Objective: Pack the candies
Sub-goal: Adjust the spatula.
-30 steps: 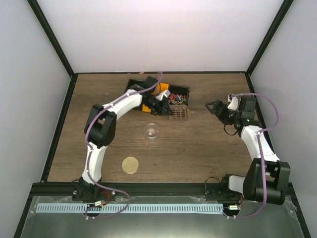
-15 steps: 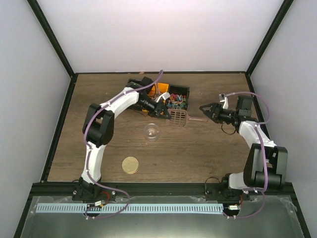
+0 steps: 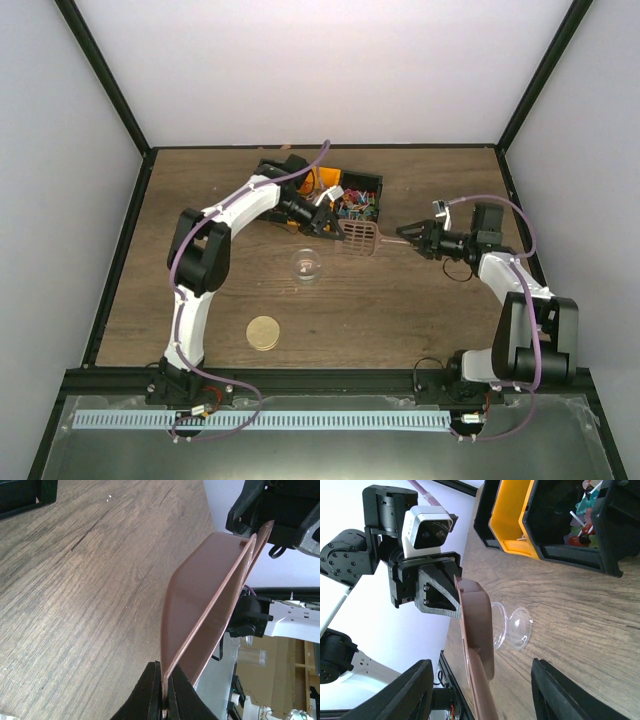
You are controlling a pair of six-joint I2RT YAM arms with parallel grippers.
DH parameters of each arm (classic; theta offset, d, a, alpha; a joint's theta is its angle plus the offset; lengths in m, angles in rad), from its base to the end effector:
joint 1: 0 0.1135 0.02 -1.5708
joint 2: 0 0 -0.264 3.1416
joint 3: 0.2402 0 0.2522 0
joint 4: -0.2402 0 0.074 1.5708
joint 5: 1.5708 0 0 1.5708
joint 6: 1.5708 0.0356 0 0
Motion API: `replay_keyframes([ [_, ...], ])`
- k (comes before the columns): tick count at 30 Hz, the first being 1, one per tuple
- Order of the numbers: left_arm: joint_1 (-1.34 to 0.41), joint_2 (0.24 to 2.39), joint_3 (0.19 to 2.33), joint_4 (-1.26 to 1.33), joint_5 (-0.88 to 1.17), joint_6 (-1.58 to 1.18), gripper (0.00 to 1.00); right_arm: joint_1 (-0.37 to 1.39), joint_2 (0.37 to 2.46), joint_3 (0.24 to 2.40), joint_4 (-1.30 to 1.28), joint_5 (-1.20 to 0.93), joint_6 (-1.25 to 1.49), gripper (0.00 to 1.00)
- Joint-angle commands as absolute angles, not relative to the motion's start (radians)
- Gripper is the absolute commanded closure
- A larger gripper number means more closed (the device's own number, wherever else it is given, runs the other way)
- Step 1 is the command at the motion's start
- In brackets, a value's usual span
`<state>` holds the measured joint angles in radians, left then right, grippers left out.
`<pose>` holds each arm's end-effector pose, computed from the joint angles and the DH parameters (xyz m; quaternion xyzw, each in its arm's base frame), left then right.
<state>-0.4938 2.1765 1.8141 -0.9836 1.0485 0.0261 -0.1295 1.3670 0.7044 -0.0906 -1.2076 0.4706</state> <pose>0.3738 -0.2362 0.2103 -0.2754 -0.8169 0.5064 0.0208 0.2619 -0.0006 0.2094 0.0077 0.7883 0.5690 0.2341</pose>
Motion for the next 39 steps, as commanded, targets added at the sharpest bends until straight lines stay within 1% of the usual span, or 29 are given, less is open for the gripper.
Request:
replay_keyframes([
  [1, -0.484, 2.196, 1.852, -0.992, 1.065, 0.059, 0.96, -0.124, 1.320, 0.691, -0.113, -1.237, 0.443, 0.48],
  [3, -0.480, 2.195, 1.853, -0.994, 1.065, 0.061, 0.96, -0.124, 1.314, 0.688, -0.118, -1.236, 0.442, 0.53],
  [7, -0.479, 2.198, 1.853, -0.991, 1.034, 0.058, 0.96, -0.124, 1.305, 0.681, -0.122, -1.241, 0.443, 0.68],
  [14, -0.480, 2.199, 1.845, -0.967, 1.023, 0.027, 0.96, -0.119, 1.300, 0.668, -0.111, -1.242, 0.449, 0.81],
  [19, -0.480, 2.196, 1.833, -0.931, 1.011, -0.009, 0.96, -0.119, 1.298, 0.661, -0.105, -1.244, 0.457, 0.97],
  [20, -0.480, 2.196, 1.828, -0.918, 1.008, -0.022, 0.96, -0.118, 1.298, 0.660, -0.101, -1.243, 0.462, 0.99],
  [22, -0.480, 2.194, 1.818, -0.895, 1.014, -0.042, 0.96, -0.119, 1.296, 0.659, -0.094, -1.244, 0.471, 0.99],
  [23, -0.480, 2.195, 1.815, -0.887, 1.015, -0.055, 0.94, -0.120, 1.296, 0.661, -0.092, -1.241, 0.476, 0.99],
  [24, -0.480, 2.194, 1.812, -0.878, 1.011, -0.064, 0.85, -0.119, 1.295, 0.662, -0.089, -1.237, 0.486, 0.99],
  [25, -0.479, 2.190, 1.808, -0.865, 0.999, -0.075, 0.72, -0.119, 1.295, 0.664, -0.080, -1.232, 0.498, 0.99],
  [26, -0.478, 2.180, 1.799, -0.843, 0.983, -0.096, 0.65, -0.119, 1.290, 0.666, -0.073, -1.219, 0.513, 0.99],
  [27, -0.476, 2.165, 1.772, -0.788, 0.969, -0.127, 0.61, -0.120, 1.285, 0.669, -0.052, -1.194, 0.538, 0.99],
  [28, -0.471, 2.141, 1.744, -0.730, 0.955, -0.169, 0.50, -0.120, 1.276, 0.667, -0.029, -1.174, 0.569, 0.99],
  [32, -0.463, 2.012, 1.547, -0.345, 0.827, -0.484, 0.25, -0.122, 1.246, 0.662, 0.076, -1.077, 0.719, 0.99],
  [34, -0.475, 1.948, 1.440, -0.134, 0.769, -0.669, 0.18, -0.123, 1.230, 0.649, 0.132, -1.030, 0.792, 0.99],
  [39, -0.538, 1.801, 1.166, 0.372, 0.582, -1.058, 0.17, -0.123, 1.184, 0.603, 0.261, -0.942, 0.919, 0.99],
])
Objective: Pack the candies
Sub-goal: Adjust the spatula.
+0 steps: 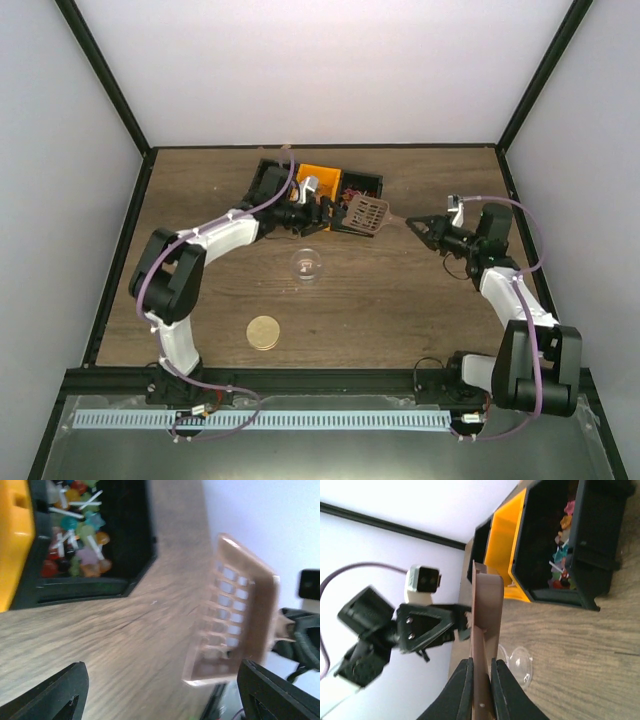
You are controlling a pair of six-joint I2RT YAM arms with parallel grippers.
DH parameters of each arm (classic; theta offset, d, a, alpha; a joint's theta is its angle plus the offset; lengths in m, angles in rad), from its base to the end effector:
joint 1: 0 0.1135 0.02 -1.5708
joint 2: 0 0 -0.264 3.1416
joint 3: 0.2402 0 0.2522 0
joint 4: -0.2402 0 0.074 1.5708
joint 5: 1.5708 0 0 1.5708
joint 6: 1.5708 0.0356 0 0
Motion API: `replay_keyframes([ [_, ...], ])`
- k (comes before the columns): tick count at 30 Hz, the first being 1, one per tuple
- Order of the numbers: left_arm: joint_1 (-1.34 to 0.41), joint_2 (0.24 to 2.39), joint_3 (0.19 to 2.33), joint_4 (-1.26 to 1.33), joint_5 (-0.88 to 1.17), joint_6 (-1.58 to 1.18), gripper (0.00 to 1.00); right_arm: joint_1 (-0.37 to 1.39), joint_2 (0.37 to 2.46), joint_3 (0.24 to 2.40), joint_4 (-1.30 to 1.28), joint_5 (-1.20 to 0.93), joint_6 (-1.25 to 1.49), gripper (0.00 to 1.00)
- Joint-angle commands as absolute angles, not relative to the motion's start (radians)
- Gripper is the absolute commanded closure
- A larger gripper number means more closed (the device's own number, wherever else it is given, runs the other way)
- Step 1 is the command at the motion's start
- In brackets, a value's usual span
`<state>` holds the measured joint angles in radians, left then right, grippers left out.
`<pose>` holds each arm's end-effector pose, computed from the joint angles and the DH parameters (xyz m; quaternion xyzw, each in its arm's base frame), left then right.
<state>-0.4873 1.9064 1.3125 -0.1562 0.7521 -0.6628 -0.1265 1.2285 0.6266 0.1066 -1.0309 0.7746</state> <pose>0.3568 -0.2166 0.2072 0.0712 0.8625 -0.4844 0.1282 0.2503 -0.0011 0.2291 0.0981 0.7826 0.5432 0.2877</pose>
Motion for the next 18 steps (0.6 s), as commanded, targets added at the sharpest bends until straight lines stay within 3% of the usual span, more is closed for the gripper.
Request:
replay_keyframes([
  [1, -0.550, 1.792, 1.138, 0.463, 0.555, -1.108, 0.17, -0.123, 1.184, 0.597, 0.283, -0.945, 0.932, 0.99],
  [8, -0.600, 1.825, 1.189, 0.524, 0.492, -1.146, 0.20, -0.123, 1.183, 0.573, 0.343, -0.975, 0.970, 0.99],
  [13, -0.604, 1.856, 1.227, 0.511, 0.495, -1.150, 0.36, -0.123, 1.160, 0.578, 0.358, -0.997, 0.988, 0.99],
  [18, -0.606, 1.875, 1.247, 0.491, 0.495, -1.145, 0.43, -0.122, 1.160, 0.586, 0.355, -1.020, 0.984, 0.99],
])
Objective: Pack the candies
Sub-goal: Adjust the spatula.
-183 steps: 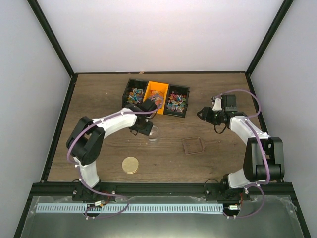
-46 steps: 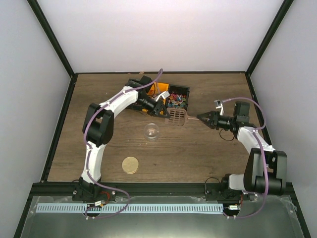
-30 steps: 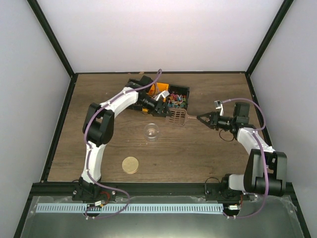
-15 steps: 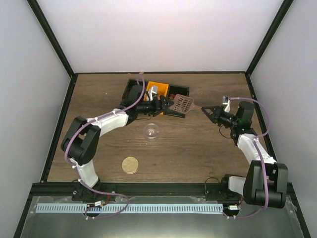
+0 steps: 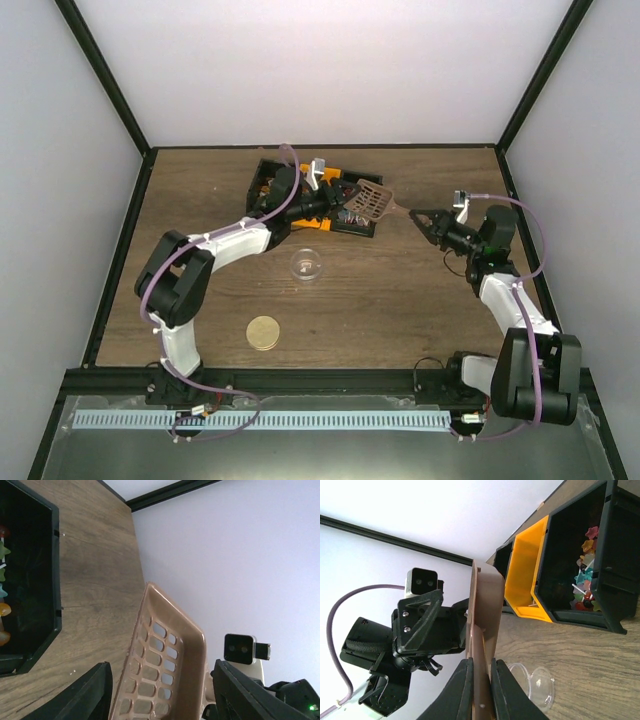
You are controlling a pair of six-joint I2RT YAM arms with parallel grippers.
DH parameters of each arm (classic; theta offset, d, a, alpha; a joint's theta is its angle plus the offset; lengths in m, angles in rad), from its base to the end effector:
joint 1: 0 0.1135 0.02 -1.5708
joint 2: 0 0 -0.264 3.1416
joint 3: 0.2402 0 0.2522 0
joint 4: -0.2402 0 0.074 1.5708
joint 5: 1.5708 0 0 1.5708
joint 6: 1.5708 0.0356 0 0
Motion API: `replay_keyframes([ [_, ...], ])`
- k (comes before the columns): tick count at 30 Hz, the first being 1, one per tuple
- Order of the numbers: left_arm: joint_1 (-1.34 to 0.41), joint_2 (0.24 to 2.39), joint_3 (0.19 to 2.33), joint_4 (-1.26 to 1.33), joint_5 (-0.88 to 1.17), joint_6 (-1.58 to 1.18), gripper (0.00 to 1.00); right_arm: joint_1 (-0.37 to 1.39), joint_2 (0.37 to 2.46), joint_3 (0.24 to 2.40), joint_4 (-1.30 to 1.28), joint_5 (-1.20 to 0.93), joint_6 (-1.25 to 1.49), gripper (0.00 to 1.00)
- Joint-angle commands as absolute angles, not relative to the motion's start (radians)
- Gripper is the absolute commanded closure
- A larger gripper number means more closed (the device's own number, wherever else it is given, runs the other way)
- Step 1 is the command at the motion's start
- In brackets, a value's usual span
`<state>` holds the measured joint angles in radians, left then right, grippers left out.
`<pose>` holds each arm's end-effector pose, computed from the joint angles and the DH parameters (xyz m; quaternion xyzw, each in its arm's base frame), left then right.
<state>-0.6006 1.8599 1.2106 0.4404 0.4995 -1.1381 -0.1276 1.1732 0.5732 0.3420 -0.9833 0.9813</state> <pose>0.3448 -0.2569 0.2444 -0.0499 0.7672 -0.5899 0.2469 0.2462 -0.0017 0.2442 0.1227 0.7454 0.5632 0.3349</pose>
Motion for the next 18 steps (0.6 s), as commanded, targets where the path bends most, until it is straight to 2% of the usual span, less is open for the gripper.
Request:
replay_keyframes([
  [1, -0.606, 1.877, 1.248, 0.492, 0.498, -1.145, 0.48, -0.122, 1.160, 0.585, 0.353, -1.021, 0.982, 0.99],
  [4, -0.606, 1.885, 1.257, 0.490, 0.517, -1.148, 0.75, -0.123, 1.160, 0.580, 0.352, -1.023, 0.983, 0.99],
  [6, -0.606, 1.890, 1.258, 0.493, 0.526, -1.151, 0.86, -0.123, 1.159, 0.578, 0.351, -1.023, 0.983, 0.99],
  [9, -0.607, 1.901, 1.260, 0.497, 0.546, -1.152, 0.95, -0.123, 1.159, 0.583, 0.345, -1.023, 0.975, 0.99],
  [14, -0.607, 1.919, 1.272, 0.495, 0.587, -1.142, 0.96, -0.122, 1.164, 0.588, 0.309, -1.028, 0.944, 0.99],
  [15, -0.607, 1.921, 1.277, 0.489, 0.596, -1.133, 0.96, -0.123, 1.163, 0.592, 0.302, -1.029, 0.937, 0.95],
  [16, -0.605, 1.927, 1.288, 0.476, 0.607, -1.120, 0.96, -0.123, 1.160, 0.597, 0.284, -1.029, 0.924, 0.86],
  [18, -0.600, 1.940, 1.322, 0.443, 0.649, -1.080, 0.96, -0.123, 1.151, 0.617, 0.239, -1.020, 0.886, 0.60],
])
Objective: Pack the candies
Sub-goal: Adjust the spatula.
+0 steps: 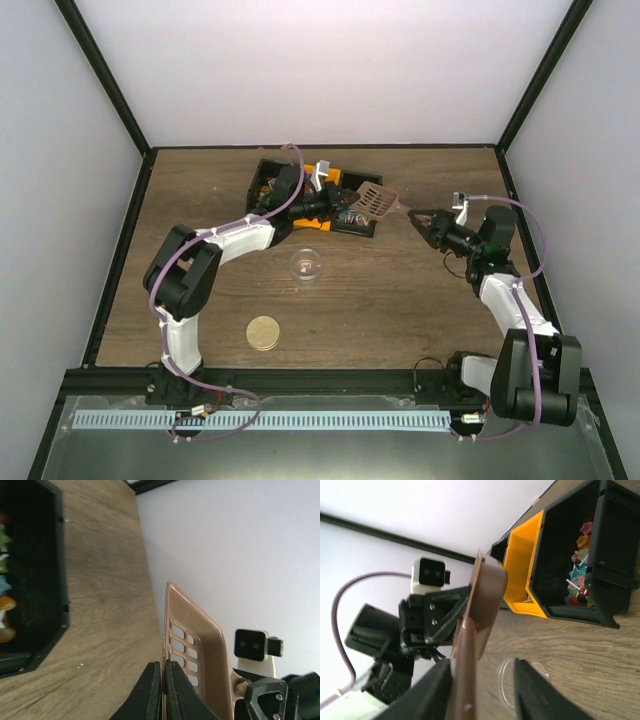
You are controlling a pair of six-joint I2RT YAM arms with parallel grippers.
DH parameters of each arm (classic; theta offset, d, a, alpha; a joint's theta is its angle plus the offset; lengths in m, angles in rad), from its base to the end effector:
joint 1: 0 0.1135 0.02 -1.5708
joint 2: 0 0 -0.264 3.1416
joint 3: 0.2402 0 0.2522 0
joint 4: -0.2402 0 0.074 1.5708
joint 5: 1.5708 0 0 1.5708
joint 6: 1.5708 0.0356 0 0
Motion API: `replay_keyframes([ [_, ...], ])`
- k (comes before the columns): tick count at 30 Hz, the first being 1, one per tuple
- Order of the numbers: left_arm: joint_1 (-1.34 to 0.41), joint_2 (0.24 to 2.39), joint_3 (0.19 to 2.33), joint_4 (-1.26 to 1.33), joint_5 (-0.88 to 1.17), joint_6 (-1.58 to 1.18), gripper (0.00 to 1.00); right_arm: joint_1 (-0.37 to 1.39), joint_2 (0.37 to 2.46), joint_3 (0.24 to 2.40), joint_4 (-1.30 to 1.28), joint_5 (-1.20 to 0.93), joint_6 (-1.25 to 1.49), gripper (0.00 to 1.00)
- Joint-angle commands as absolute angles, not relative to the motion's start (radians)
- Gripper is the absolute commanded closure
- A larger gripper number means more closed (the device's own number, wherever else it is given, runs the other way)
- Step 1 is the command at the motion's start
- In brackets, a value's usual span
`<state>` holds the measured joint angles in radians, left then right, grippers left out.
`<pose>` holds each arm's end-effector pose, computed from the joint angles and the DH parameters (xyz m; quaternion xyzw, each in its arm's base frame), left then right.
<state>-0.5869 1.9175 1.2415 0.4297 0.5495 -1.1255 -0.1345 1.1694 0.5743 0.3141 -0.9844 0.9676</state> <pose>0.3557 -0.2589 0.2299 -0.0411 0.7761 -0.5873 0.2262 0.2451 -0.0033 0.2429 0.1267 0.7488 0.5597 0.3317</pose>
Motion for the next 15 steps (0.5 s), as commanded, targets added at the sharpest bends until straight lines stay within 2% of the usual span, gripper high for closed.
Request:
replay_keyframes([
  [1, -0.597, 1.949, 1.340, 0.426, 0.674, -1.062, 0.96, -0.123, 1.147, 0.631, 0.204, -1.011, 0.860, 0.50],
  [3, -0.584, 1.968, 1.375, 0.393, 0.725, -1.031, 0.96, -0.124, 1.138, 0.664, 0.137, -0.990, 0.806, 0.35],
  [5, -0.567, 1.986, 1.399, 0.376, 0.777, -1.011, 0.96, -0.126, 1.129, 0.687, 0.086, -0.979, 0.755, 0.28],
  [15, -0.481, 2.012, 1.456, 0.272, 0.914, -0.849, 0.96, -0.144, 1.062, 0.655, 0.027, -1.001, 0.739, 0.16],
])
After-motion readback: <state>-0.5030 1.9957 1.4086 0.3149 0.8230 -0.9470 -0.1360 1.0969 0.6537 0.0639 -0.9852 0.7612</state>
